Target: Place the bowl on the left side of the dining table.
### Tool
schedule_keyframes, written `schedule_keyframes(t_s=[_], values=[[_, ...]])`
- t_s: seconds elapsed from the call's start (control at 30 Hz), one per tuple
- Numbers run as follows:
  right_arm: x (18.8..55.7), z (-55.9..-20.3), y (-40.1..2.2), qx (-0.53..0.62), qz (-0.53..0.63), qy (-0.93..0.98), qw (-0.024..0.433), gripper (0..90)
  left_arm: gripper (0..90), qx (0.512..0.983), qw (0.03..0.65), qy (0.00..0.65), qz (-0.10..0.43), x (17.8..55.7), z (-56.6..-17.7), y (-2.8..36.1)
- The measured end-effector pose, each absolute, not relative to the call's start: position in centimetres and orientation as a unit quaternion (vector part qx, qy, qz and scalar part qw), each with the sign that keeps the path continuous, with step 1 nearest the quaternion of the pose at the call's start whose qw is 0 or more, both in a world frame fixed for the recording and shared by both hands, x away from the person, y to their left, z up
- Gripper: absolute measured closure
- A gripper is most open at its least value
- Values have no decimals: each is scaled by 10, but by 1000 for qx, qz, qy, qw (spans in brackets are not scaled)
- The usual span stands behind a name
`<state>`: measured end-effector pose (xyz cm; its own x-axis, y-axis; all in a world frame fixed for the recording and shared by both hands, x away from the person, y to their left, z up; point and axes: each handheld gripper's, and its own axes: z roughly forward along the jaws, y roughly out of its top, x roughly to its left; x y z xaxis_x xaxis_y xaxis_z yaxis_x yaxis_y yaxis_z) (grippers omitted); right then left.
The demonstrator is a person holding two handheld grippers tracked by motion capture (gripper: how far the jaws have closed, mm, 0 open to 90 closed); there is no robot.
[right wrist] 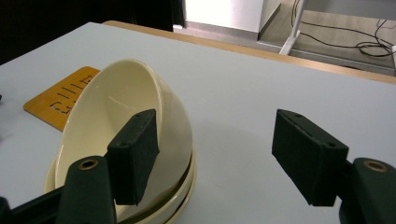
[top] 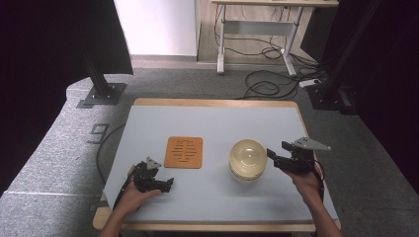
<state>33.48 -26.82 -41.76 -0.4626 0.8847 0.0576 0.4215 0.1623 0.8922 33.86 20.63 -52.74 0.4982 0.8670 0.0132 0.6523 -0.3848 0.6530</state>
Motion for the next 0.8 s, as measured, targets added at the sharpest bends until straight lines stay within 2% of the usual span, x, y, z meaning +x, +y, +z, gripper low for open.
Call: schedule_keyframes(t_s=[0.8], values=[[344, -427, -244, 439, 452, 739, 238, 308, 1, 812, 298, 467, 181, 338, -527, 206]])
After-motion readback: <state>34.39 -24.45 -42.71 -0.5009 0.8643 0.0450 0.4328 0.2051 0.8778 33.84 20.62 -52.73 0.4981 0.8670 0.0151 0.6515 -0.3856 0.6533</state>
